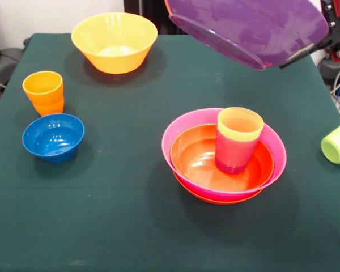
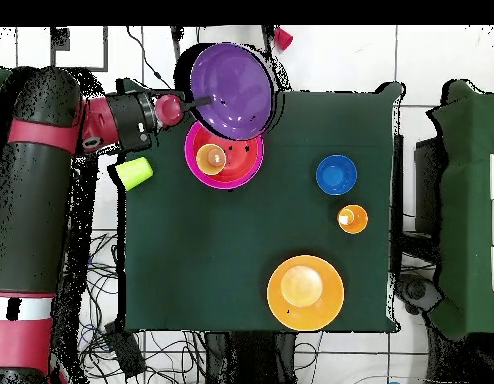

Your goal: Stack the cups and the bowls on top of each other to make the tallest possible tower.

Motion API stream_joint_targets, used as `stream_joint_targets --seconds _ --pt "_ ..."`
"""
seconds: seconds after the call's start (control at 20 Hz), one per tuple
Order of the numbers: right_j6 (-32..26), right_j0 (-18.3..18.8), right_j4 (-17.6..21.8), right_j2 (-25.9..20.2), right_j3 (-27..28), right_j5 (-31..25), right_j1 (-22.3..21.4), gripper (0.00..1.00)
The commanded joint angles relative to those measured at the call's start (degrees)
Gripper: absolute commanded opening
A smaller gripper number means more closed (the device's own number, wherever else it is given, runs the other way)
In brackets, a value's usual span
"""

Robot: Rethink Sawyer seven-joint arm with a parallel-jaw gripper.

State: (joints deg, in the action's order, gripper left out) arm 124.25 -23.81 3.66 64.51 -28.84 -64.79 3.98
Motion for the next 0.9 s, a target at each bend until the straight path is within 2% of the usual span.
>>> stream_joint_targets --seconds 0.05,0.2,0.45,0.8,0.9 --pt "13.91 -0.45 2.29 -2.95 -7.12 2.76 0.03 0.00" --pt "15.40 -0.81 2.40 -2.94 -8.59 3.78 -0.25 0.00" --pt "14.71 -0.78 2.09 -2.94 -9.26 3.26 -0.54 0.00" --pt "14.40 -1.40 -0.67 -4.89 -11.70 -0.17 -1.98 0.00" --pt "16.58 -1.92 -1.13 -5.07 -13.18 0.13 -2.28 0.00"
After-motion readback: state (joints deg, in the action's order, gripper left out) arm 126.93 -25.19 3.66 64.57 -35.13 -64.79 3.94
